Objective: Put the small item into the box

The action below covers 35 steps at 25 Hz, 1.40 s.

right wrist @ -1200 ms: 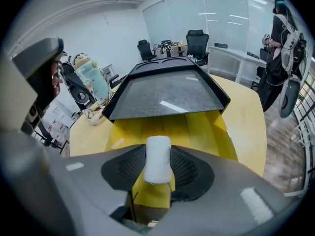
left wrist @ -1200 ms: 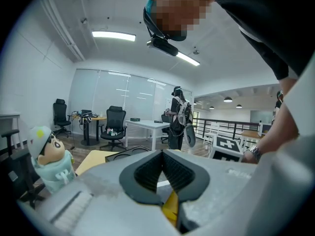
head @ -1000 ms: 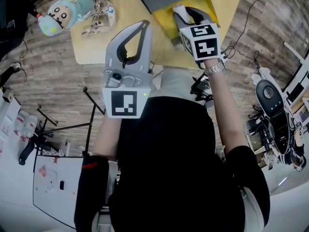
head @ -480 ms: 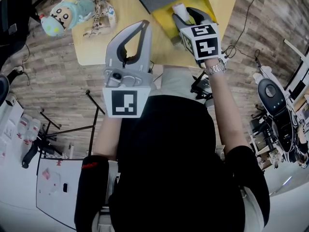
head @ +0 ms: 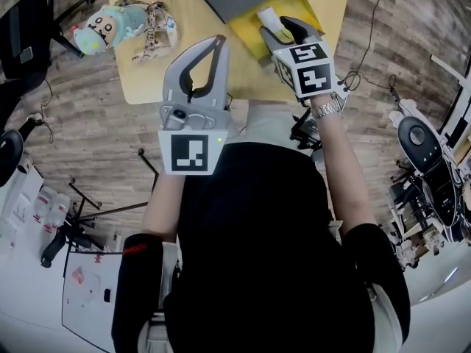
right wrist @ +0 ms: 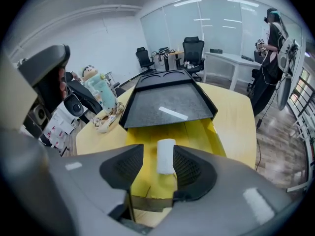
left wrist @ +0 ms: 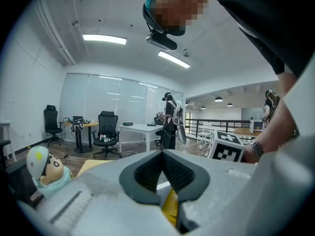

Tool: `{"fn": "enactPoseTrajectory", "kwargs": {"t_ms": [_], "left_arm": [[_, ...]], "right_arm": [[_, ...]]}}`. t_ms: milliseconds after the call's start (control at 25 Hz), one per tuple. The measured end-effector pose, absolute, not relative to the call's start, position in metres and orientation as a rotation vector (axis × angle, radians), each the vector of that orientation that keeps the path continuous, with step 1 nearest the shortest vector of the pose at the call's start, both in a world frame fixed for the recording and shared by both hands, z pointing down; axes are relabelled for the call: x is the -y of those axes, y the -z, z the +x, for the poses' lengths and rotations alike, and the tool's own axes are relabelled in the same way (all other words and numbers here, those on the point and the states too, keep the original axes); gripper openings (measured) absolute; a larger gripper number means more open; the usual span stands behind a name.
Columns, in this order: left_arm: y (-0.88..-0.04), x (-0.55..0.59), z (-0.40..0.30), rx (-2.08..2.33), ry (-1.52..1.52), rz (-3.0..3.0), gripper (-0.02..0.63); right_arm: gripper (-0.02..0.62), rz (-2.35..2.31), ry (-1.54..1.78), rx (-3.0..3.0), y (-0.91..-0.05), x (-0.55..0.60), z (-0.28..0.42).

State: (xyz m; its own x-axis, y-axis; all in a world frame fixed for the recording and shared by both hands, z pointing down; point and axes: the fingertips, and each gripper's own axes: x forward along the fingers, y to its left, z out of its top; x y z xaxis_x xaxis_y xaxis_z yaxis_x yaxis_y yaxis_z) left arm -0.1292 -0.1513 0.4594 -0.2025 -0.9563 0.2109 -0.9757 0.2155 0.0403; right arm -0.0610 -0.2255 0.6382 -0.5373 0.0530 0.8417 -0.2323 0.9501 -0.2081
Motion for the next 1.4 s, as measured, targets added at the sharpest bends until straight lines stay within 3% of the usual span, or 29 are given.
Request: {"fn": "enactPoseTrajectory", "kwargs": {"t_ms": [120, 440, 1400], "left_arm": [[-0.453, 0.154, -0.124, 2.287, -0.146, 1.878, 0.002], [-0.427, 0.156, -0.107, 2.277, -0.151, 1.986, 0.002], [-0.376, 0.139, -0.086, 2.289, -0.188, 2.114, 0.002]], "right_arm": [[0.175, 0.154, -0.384, 2.161, -0.624, 0.229, -0.059], [0.008, 0.350, -0.402, 2.296, -0.581, 0.257, -0.040], [0.002, 0.672, -0.385, 2.549, -0.453, 0.309, 0.018]]}}
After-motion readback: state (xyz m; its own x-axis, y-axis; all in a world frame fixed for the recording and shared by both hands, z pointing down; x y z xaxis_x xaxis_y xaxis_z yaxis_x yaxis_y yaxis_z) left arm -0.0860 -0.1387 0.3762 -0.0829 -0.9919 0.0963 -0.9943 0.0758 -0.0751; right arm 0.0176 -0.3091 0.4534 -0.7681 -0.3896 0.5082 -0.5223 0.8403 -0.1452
